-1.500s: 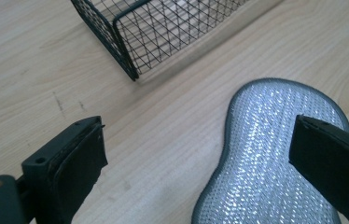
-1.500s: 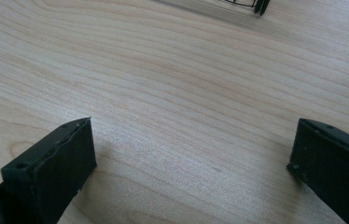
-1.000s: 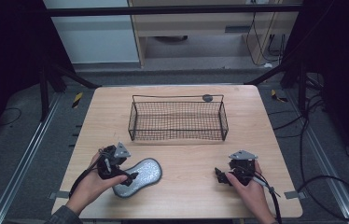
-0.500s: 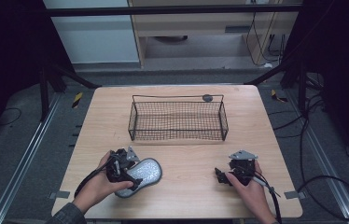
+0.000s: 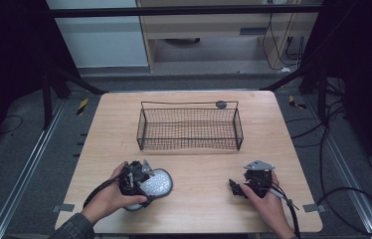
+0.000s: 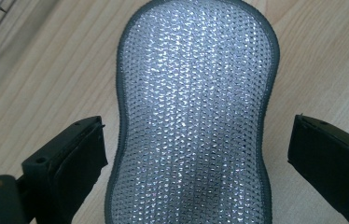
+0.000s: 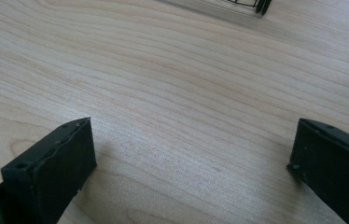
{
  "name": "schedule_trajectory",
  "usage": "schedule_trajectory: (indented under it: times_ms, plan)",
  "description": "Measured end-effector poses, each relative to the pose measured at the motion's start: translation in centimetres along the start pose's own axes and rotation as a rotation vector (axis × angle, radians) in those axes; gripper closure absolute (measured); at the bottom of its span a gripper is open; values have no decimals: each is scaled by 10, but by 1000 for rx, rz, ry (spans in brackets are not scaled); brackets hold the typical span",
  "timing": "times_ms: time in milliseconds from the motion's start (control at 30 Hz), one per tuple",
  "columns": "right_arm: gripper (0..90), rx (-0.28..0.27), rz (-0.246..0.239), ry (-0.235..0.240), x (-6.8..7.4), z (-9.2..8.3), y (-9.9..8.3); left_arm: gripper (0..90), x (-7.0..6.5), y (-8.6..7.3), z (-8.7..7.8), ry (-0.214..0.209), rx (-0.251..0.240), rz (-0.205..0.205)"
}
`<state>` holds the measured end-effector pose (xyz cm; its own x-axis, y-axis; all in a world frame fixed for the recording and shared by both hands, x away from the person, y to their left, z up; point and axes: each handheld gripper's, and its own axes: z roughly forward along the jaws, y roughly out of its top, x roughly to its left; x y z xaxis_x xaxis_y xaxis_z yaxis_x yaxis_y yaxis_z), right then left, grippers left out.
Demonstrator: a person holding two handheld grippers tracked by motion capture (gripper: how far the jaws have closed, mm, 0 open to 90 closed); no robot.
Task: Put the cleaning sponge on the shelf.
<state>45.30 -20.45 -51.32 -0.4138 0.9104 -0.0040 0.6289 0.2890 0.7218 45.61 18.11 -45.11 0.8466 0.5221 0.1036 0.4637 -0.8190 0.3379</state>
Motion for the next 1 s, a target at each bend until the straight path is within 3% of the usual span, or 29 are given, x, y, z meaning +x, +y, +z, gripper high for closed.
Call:
schedule_trajectory:
  times_ms: [500, 1000]
  plan:
    - [4, 2, -3, 3, 0, 0, 0, 36, 6, -6, 16, -21, 35, -30]
    - [4, 4, -4, 4, 0, -1, 0, 11, 13, -4, 28, -54, 48, -29]
